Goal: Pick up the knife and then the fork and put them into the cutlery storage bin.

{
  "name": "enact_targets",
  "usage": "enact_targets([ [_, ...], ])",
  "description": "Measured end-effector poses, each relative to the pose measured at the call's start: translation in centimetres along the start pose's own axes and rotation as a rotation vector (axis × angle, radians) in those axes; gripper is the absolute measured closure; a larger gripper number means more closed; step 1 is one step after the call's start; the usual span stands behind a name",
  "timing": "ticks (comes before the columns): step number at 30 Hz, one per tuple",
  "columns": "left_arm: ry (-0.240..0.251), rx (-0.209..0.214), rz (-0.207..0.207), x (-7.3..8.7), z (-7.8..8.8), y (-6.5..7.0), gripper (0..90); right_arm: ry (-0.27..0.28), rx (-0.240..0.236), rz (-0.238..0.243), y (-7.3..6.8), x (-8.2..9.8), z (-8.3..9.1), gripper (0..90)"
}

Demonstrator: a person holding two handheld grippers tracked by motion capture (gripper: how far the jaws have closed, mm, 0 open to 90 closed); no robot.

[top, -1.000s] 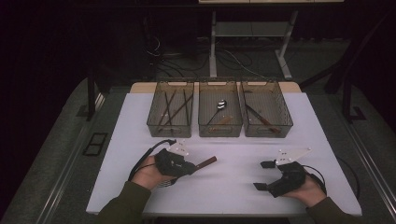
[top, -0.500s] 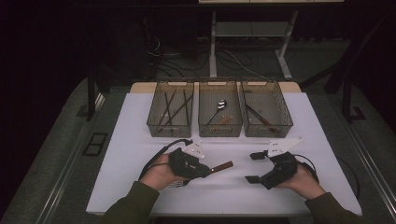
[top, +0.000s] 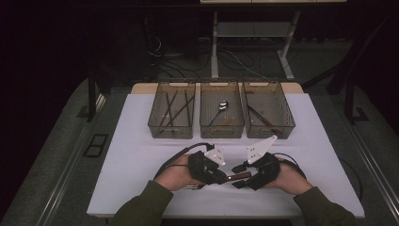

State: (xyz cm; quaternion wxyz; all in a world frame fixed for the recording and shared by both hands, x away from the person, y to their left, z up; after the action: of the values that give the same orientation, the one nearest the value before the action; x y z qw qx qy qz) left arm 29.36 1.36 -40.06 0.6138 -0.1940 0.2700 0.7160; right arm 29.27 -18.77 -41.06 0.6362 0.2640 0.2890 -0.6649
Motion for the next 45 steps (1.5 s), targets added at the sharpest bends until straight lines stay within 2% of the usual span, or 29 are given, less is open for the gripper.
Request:
enact_targets([
  [4, -0.015, 0.01, -0.012, -0.3, -0.4, 0.4, 76.8, -0.033, -0.026, 0.021, -0.3, 0.0, -0.6, 58.8],
  [6, -0.016, 0.014, -0.004, -0.3, -0.6, 0.7, 76.8, -0.05, -0.032, 0.028, -0.4, -0.1, -0.9, 62.2],
  [8, -0.023, 0.02, -0.013, -0.3, -0.6, 0.8, 76.8, -0.07, -0.033, 0.033, -0.5, 0.0, -1.1, 65.2],
  [12, -0.023, 0.023, -0.018, -0.3, -0.6, 0.8, 76.8, -0.08, -0.04, 0.054, -0.4, 0.1, -1.3, 73.9],
  [17, -0.024, 0.028, -0.036, -0.3, -0.5, 1.0, 76.7, -0.077, -0.06, 0.044, -0.6, 0.0, -1.2, 75.5],
  [22, -0.013, 0.03, -0.046, -0.2, -0.2, 1.1, 76.5, -0.07, -0.05, 0.039, -0.9, -0.1, -1.1, 75.8],
  [24, -0.004, 0.025, -0.067, -0.2, -0.1, 1.0, 75.8, -0.061, -0.057, 0.034, -0.8, -0.1, -1.0, 75.8],
  [26, 0.024, 0.025, -0.043, 0.0, 0.2, 1.0, 70.3, -0.053, -0.048, 0.035, -0.7, 0.0, -0.8, 75.9],
  [28, 0.053, 0.002, -0.04, 0.3, 0.6, 0.7, 63.2, -0.05, -0.033, 0.024, -0.6, 0.1, -0.5, 75.8],
  [32, 0.15, -0.035, 0.039, 1.8, 2.2, 0.1, 50.6, -0.044, -0.003, 0.003, -0.2, 0.6, 0.4, 75.8],
  [37, 0.228, -0.134, 0.124, 4.2, 3.9, -0.7, 36.7, -0.033, 0.049, -0.034, 0.4, 1.4, 1.4, 75.8],
  [42, 0.279, -0.218, 0.207, 6.3, 5.0, -1.1, 31.6, -0.037, 0.098, -0.08, 0.9, 2.2, 2.4, 75.7],
  [45, 0.298, -0.264, 0.239, 7.3, 5.5, -1.3, 28.9, -0.038, 0.13, -0.1, 1.2, 2.6, 2.9, 75.7],
])
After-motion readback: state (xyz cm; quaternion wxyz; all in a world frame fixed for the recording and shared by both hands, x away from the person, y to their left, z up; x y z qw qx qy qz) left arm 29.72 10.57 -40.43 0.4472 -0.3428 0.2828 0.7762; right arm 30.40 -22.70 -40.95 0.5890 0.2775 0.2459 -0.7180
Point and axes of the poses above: each handheld gripper's, and its own axes: z roughly backward along the jaws, x roughly out of its underside, y roughly to its right, the point moved 1 cm from there along -z, roughly forward along the jaws, and after that the axes turned 7 degrees about z, right-handed, at the moved point
